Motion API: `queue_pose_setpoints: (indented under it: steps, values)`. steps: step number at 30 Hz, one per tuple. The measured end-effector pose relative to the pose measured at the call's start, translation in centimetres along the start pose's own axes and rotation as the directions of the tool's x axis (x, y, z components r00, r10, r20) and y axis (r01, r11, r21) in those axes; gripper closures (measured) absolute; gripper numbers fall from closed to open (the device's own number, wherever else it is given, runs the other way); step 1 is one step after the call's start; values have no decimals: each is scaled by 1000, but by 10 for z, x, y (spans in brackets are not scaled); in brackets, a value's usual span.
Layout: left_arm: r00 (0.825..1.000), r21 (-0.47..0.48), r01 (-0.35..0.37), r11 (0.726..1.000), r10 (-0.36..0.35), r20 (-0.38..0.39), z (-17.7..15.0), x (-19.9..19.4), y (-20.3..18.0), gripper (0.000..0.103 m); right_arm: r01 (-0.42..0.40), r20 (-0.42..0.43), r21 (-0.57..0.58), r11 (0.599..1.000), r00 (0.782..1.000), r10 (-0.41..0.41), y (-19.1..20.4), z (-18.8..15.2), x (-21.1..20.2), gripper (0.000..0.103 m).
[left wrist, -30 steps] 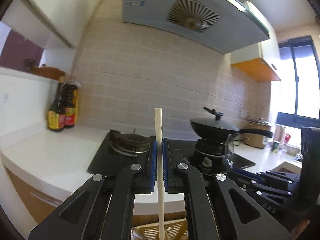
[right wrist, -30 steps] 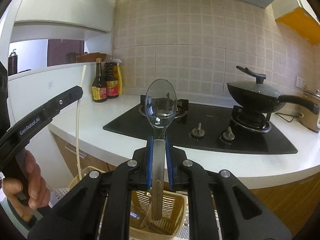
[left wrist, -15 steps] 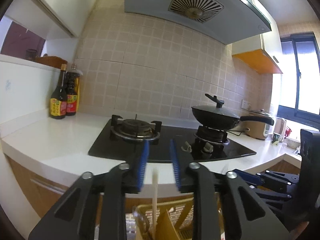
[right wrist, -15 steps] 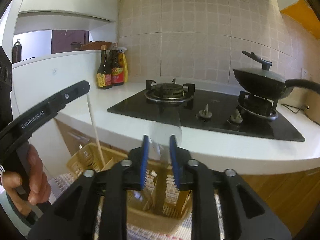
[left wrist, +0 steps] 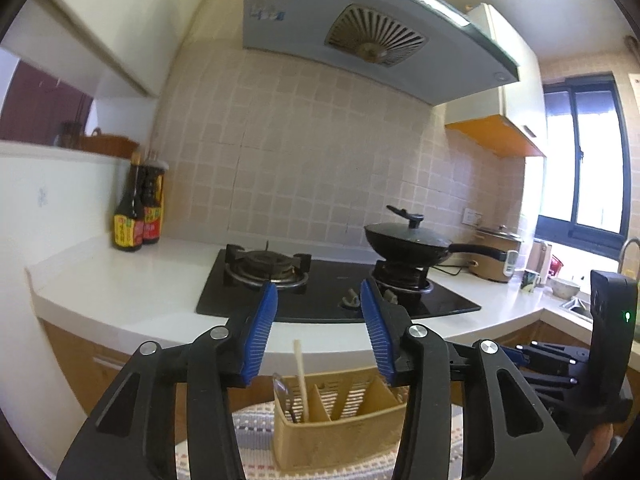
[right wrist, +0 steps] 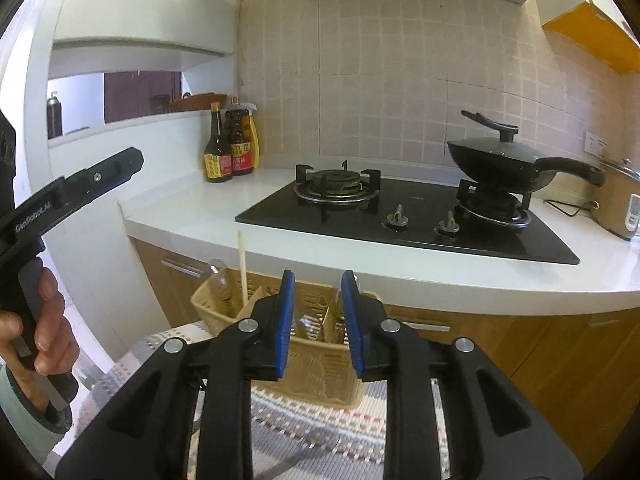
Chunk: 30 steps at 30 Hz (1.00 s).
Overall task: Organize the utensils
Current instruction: 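Return both grippers to the table and close each on a clear spoon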
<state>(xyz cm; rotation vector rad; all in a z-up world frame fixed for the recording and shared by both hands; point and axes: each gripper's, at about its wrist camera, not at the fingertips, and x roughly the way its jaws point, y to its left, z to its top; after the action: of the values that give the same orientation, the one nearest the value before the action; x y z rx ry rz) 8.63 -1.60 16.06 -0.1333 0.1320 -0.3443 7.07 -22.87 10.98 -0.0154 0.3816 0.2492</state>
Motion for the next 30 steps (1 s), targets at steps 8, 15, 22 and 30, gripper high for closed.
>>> queue_pose_setpoints:
  steps: [8,15,22,30]
  values:
    - [991,-44,58,997,-63,-120,-14,-38,-15,58,67,-206,128,990,978,-40,-8,-16,-32,82]
    - [926,-18,49,999,-52,-373,-59,-34,-12,49,93,-447,113,989,894,-33,8,-71,-27,82]
    - [795,0,-62,998,49,-604,-133,7,13,50,40,-588,145,989,807,54,-6,-144,1,82]
    - [635,138,-88,987,162,-755,-189,30,15,50,1,-675,230,973,720,159,-24,-181,19,70]
